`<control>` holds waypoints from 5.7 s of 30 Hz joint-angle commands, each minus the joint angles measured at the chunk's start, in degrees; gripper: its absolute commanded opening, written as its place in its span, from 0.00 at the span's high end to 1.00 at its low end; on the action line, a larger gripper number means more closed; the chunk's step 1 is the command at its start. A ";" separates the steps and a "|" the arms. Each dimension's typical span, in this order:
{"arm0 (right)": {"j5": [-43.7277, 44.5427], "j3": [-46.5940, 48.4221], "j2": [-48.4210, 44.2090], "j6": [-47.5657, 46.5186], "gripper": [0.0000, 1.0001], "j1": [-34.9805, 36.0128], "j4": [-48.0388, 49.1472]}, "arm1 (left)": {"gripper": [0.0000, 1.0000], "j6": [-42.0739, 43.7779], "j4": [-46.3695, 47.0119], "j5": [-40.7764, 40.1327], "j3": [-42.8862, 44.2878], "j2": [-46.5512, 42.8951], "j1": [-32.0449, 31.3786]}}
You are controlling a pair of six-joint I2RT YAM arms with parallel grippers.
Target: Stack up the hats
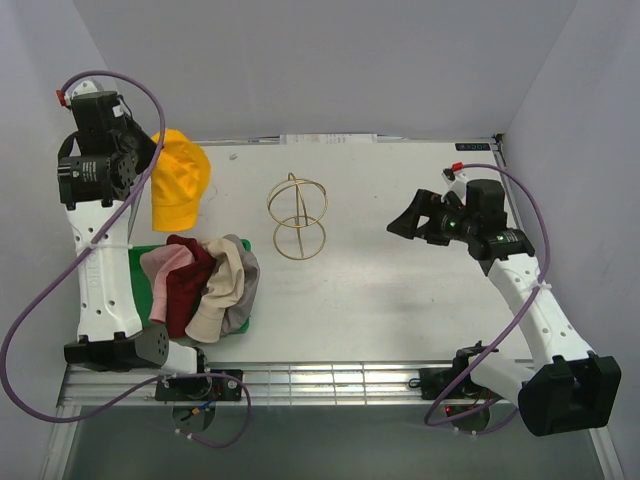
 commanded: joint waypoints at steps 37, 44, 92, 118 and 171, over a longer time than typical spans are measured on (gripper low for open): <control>-1.01 10.77 4.56 3.37 0.06 1.93 2.31 | 1.00 -15.29 30.71 23.82 -11.76 5.06 -25.82; -0.75 10.33 4.47 3.72 0.06 2.19 2.84 | 1.00 -17.49 30.98 26.37 -6.24 6.72 -25.91; -4.00 15.25 14.93 8.82 0.05 5.45 14.97 | 1.00 -10.37 26.59 19.43 -23.02 0.30 -26.97; -4.99 3.92 20.99 30.17 0.16 8.25 51.18 | 1.00 -8.00 25.45 16.71 -21.78 5.49 -26.88; 3.55 -4.00 26.70 35.98 0.66 13.01 63.76 | 1.00 -8.70 27.64 17.76 -25.47 3.65 -26.88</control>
